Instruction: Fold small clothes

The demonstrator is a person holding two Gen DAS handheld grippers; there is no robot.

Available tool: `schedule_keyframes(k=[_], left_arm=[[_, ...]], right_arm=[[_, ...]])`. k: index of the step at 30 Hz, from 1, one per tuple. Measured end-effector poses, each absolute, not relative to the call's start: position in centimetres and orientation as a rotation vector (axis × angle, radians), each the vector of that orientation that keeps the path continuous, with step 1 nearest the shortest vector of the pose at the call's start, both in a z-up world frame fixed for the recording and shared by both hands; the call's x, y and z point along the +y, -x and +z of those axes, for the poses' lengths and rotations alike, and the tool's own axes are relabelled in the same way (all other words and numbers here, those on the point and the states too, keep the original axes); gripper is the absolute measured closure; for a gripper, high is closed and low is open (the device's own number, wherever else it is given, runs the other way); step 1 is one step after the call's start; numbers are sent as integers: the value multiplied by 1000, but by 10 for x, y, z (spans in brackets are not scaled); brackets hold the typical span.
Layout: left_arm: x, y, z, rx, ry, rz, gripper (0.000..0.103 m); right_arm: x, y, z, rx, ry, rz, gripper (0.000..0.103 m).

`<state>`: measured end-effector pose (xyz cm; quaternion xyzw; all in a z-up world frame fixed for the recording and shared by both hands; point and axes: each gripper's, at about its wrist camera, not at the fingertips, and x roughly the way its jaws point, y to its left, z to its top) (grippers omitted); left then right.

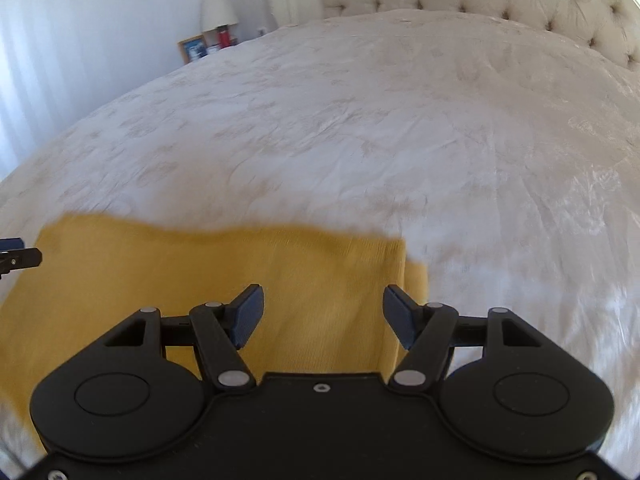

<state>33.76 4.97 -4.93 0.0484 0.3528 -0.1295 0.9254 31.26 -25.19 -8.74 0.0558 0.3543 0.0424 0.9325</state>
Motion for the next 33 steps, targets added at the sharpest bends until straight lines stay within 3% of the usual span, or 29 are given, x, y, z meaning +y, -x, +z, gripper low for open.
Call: schedule_keyframes(k=[10, 18, 23, 26, 30, 33], left_arm=[[60, -237, -96, 786, -210, -351, 26], [47, -224, -58, 731, -102, -319, 26], [-4, -225, -42, 688, -89, -362, 25], [-37, -231, -56, 722, -140, -368, 25], [-57, -239, -91, 817, -195, -320, 25], [-63, -239, -105, 809, -244, -291, 17]], right_arm=[[-244, -213, -122, 786, -36, 95, 27], [-272, -176, -114, 682, -198, 103, 27], [-286, -160, -119, 660, -238, 92, 17], [-288, -151, -128, 666, -256, 98, 15], [-291, -145, -134, 656, -276, 131, 4], [-288, -152, -133, 709, -264, 143, 1]])
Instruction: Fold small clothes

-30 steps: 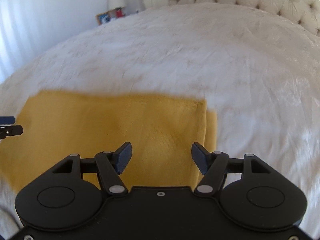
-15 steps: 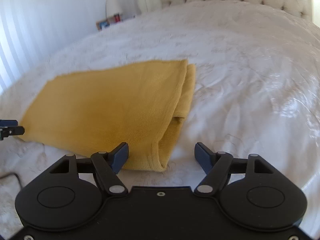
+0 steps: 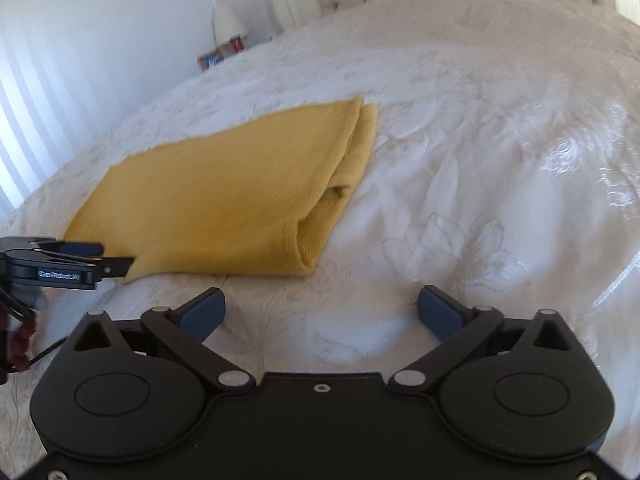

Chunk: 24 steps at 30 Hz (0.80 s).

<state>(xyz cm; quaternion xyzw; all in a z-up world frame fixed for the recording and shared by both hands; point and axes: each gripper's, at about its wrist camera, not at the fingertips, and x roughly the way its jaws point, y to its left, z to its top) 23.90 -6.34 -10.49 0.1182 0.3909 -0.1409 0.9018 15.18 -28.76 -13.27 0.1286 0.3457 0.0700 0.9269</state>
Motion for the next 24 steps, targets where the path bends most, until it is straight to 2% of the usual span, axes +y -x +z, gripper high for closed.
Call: schedule_keyframes(k=[3, 6, 11, 20, 24], left_arm=[[-64, -242, -93, 827, -214, -279, 20], [-63, -248, -65, 749, -139, -267, 20], [-73, -304, -39, 713, -82, -220, 20], [-109, -376, -78, 832, -237, -71, 20], [-110, -377, -99, 854, -288, -69, 13]], right_arm=[[-285, -157, -129, 760, -255, 139, 1], [-294, -154, -129, 771, -339, 154, 1], [-307, -151, -132, 770, -455, 173, 1], [-295, -155, -131, 783, -372, 166, 0], [-292, -154, -131, 785, -350, 158, 0]])
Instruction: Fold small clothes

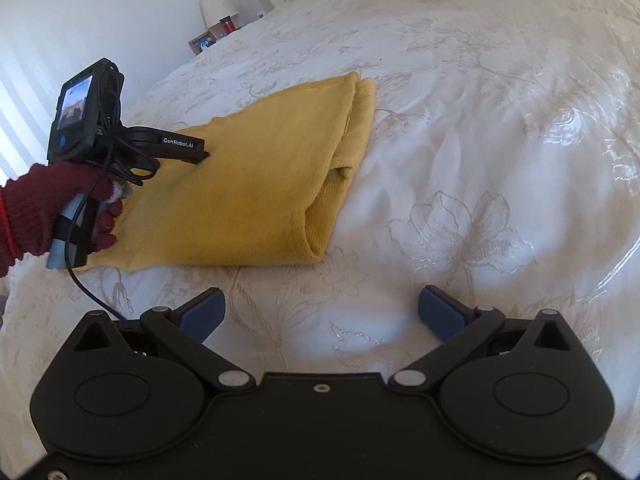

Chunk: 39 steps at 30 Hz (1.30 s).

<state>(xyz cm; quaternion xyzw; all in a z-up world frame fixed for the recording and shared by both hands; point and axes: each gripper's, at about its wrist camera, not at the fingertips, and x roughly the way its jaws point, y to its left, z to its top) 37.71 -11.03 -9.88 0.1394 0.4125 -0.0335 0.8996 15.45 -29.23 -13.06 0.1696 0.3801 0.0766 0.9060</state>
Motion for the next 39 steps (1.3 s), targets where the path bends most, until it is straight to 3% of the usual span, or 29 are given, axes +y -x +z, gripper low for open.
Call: schedule_keyframes(k=[18, 26, 27, 29, 31, 38, 39], left_arm=[[-36, -251, -83, 805, -62, -250, 14], [38, -263, -55, 713, 28, -134, 14], [46, -268, -55, 714, 35, -115, 14], [61, -277, -56, 726, 56, -95, 14], [72, -283, -59, 737, 69, -81, 14], [93, -293, -74, 756, 140, -87, 14], [94, -295, -77, 765, 149, -96, 14]], right_arm=[[-289, -152, -128, 763, -321, 165, 0], [-285, -141, -94, 535, -355, 226, 1], [-281, -143, -92, 516, -356, 252, 2], [-270, -154, -90, 517, -373, 323, 17], [-258, -174, -94, 551, -389, 379, 38], [-241, -216, -121, 614, -373, 313, 48], [-243, -216, -128, 622, -377, 296, 53]])
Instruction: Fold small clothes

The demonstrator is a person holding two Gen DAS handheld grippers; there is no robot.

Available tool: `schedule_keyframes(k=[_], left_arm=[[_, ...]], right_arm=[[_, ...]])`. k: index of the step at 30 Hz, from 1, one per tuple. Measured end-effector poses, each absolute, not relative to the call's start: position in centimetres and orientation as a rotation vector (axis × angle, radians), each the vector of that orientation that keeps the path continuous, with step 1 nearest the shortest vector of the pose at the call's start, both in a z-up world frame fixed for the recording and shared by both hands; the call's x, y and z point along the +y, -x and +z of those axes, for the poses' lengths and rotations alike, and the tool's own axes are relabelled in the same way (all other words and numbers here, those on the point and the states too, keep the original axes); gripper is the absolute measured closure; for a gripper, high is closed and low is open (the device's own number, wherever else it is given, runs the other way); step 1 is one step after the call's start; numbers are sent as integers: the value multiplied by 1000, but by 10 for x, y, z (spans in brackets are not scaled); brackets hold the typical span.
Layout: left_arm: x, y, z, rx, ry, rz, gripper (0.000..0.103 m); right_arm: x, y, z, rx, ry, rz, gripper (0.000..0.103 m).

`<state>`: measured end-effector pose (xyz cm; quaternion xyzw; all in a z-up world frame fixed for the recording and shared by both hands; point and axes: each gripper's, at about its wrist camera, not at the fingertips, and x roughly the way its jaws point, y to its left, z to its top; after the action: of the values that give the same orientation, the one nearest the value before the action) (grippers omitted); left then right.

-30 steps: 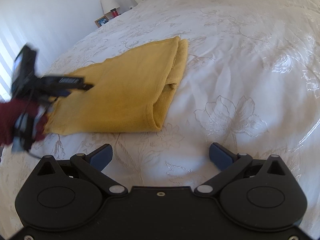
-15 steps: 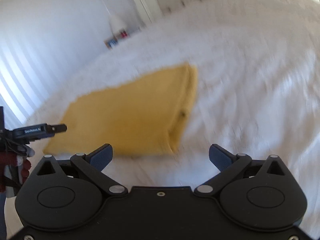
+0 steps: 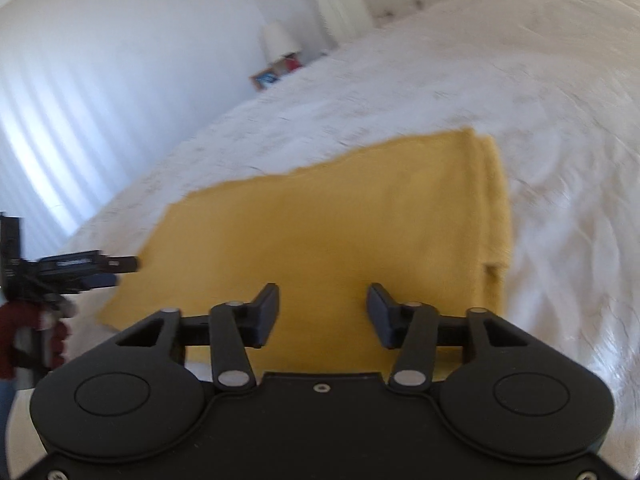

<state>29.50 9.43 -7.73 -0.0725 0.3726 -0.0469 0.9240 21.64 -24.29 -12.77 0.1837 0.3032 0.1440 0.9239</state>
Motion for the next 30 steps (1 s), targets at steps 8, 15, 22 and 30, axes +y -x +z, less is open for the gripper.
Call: schedule_keyframes(k=[8, 15, 22, 30], left_arm=[[101, -311, -93, 790, 203, -125, 13], [97, -321, -94, 805, 201, -170, 30], [90, -326, -81, 814, 259, -210, 88], [39, -313, -14, 727, 176, -306, 88]], right_arm=[[-243, -203, -148, 554, -359, 291, 54], [-240, -203, -148, 550, -338, 312, 46], [-243, -204, -150, 546, -376, 325, 46], [-254, -208, -146, 562, -446, 350, 45]])
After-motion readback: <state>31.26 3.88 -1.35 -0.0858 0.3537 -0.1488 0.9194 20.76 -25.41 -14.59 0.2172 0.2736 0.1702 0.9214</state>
